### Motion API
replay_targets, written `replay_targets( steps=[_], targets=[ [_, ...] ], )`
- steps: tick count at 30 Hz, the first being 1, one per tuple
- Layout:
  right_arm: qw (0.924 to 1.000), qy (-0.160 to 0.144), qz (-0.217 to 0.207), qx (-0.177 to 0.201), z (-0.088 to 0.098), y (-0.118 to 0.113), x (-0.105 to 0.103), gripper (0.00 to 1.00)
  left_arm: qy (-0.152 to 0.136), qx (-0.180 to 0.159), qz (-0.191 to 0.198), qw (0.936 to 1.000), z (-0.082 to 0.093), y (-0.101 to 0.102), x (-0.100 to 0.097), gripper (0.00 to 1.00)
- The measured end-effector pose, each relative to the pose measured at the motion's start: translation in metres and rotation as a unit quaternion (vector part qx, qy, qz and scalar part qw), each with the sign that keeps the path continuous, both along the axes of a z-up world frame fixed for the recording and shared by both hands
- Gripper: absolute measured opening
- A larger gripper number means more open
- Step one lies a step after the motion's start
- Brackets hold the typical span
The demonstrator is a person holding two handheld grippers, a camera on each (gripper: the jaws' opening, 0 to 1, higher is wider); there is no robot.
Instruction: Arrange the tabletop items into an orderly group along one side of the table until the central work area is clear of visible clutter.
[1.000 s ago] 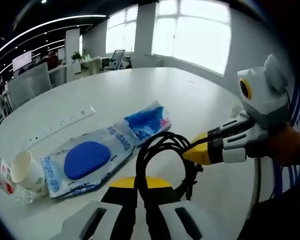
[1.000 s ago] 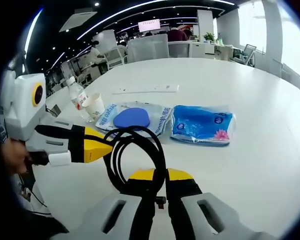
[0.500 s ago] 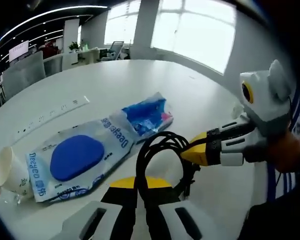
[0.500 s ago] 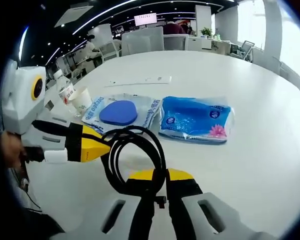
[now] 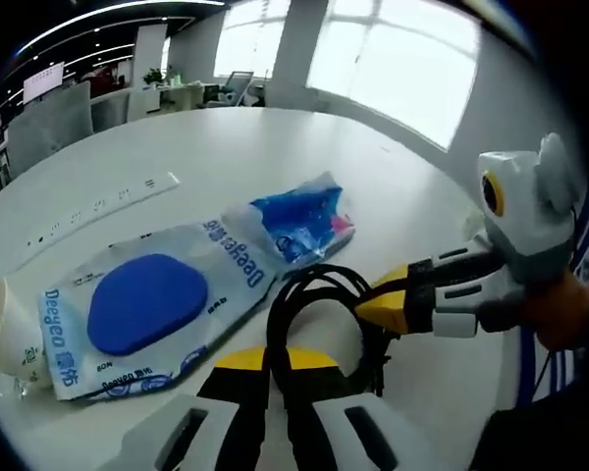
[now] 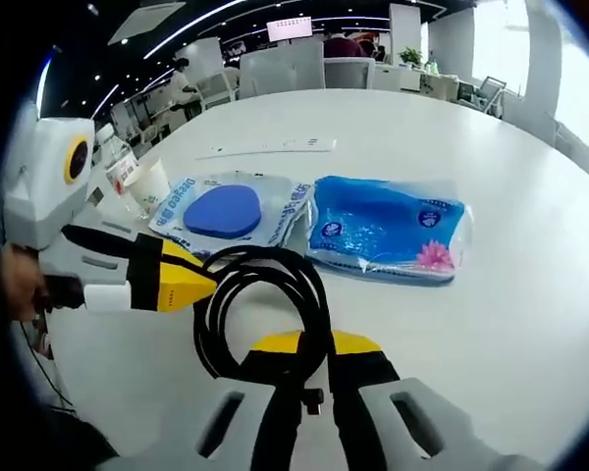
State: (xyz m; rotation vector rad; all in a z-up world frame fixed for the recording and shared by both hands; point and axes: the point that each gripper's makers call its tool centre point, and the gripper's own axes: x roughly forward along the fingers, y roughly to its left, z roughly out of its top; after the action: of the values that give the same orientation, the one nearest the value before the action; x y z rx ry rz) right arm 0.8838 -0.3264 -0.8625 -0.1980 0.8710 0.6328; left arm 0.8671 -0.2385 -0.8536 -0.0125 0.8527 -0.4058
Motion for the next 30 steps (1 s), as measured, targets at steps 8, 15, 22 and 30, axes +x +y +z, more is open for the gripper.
replay_targets(
  steps=[8,15,22,30],
  targets=[
    [0.9999,0.004,0.007,-0.009,-0.011,-0.001,0.002,0.06,0.008,0.008,-0.009,0.9999,-0.011,-0.002,0.002,0.05],
    [0.9999,0.003,0.007,-0.008,-0.009,-0.002,0.003,0.07,0.012,0.012,-0.008,0.9998,-0.016,-0.002,0.002,0.05],
    [0.9999,0.002,0.014,-0.005,-0.012,-0.002,0.005,0.08,0.018,-0.005,0.015,0.9997,-0.017,-0.002,0.004,0.08],
    [0.9998,-0.006,0.018,0.0,-0.008,-0.003,0.004,0.18,0.005,-0.006,0.001,1.0,-0.01,-0.009,0.004,0.19]
  ],
)
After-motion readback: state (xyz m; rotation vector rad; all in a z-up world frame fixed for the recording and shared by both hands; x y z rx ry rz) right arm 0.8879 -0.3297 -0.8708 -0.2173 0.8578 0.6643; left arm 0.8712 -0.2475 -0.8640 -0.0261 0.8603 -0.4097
